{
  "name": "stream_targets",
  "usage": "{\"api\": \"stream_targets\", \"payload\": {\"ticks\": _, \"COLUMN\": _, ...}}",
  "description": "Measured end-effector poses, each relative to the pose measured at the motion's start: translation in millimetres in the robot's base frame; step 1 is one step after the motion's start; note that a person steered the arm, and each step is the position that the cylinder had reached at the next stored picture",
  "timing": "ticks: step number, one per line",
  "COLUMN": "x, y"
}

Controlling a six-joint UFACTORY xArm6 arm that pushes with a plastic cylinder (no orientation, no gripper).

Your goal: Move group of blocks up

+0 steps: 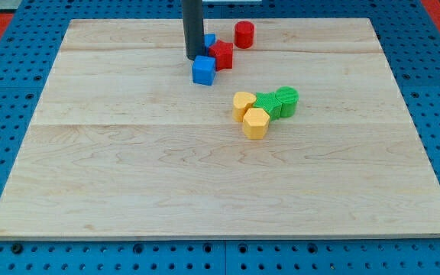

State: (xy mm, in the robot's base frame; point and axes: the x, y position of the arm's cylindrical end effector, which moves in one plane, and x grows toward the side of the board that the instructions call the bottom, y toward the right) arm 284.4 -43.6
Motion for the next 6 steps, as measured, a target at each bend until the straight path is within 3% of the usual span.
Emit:
{"api": "stream_targets", "payload": {"ticks": 2, "x": 2, "y": -26}}
{"api": "stream_targets", "payload": {"ticks": 4, "x": 61, "y": -27}}
{"api": "stream_targets", "payload": {"ticks": 6, "x": 69, "y": -11}}
